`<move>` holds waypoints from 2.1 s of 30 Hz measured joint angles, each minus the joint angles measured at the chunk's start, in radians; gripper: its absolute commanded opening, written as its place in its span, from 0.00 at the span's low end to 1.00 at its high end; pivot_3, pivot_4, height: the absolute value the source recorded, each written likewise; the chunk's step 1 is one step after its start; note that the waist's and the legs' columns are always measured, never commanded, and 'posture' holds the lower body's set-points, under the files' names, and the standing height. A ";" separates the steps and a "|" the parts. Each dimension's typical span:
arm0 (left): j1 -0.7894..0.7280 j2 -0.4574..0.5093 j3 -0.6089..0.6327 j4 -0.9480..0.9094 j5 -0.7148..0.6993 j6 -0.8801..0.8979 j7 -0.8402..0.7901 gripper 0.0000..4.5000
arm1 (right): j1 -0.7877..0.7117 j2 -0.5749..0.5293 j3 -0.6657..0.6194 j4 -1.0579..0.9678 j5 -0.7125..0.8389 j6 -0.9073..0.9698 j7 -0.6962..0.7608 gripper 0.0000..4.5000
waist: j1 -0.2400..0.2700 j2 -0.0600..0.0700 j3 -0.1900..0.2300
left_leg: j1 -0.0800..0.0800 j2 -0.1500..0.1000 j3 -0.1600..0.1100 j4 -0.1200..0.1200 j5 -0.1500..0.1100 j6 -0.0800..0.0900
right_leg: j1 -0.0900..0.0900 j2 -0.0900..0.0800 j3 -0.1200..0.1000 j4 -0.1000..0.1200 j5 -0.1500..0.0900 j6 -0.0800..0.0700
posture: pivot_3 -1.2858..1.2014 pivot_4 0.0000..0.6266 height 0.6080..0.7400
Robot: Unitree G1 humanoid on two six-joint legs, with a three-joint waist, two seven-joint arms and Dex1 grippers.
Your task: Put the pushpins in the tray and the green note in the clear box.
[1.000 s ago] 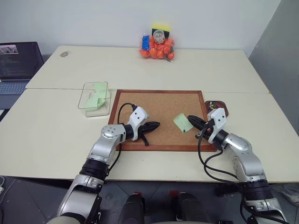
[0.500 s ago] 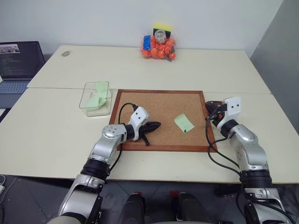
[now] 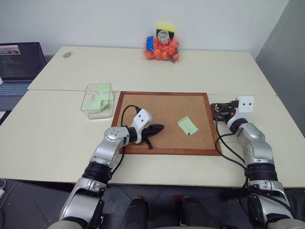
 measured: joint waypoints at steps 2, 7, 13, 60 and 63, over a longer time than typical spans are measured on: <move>0.000 0.000 -0.001 0.000 0.000 0.000 0.000 0.00 | 0.000 -0.002 0.000 0.005 -0.006 0.000 -0.005 0.60 | 0.000 0.000 0.000 | 0.000 0.000 0.000 0.000 0.000 0.000 | 0.000 0.000 0.000 0.000 0.000 0.000 | 0.52 0.24 1.00; 0.000 0.001 -0.001 0.000 0.000 0.001 -0.004 0.00 | 0.000 -0.010 -0.001 0.019 -0.010 0.000 -0.012 0.84 | -0.001 0.000 0.000 | 0.000 0.000 0.000 0.000 0.000 0.000 | 0.000 0.000 0.000 0.000 0.000 0.000 | 0.52 0.24 1.00; -0.001 0.001 -0.001 0.000 0.000 0.001 -0.007 0.00 | 0.000 -0.013 0.000 0.019 -0.032 0.000 -0.034 0.99 | -0.001 0.000 0.000 | 0.000 0.000 0.000 0.000 0.000 0.000 | 0.000 0.000 0.000 0.000 0.000 0.000 | 0.52 0.24 1.00; -0.006 0.001 -0.003 0.007 0.001 -0.002 -0.008 0.00 | 0.205 -0.040 0.166 -0.335 0.073 -0.006 0.345 0.99 | 0.000 0.000 0.000 | 0.000 0.000 -0.001 0.000 0.000 0.000 | 0.000 0.000 -0.001 0.000 0.000 0.000 | 0.52 0.24 1.00; -0.006 0.001 -0.004 0.007 0.001 -0.002 -0.008 0.00 | 0.230 -0.057 0.219 -0.422 0.099 0.023 0.420 0.99 | 0.001 0.000 0.000 | 0.000 0.000 -0.001 0.000 0.000 0.000 | 0.000 0.000 -0.001 -0.001 0.000 0.000 | 0.52 0.24 1.00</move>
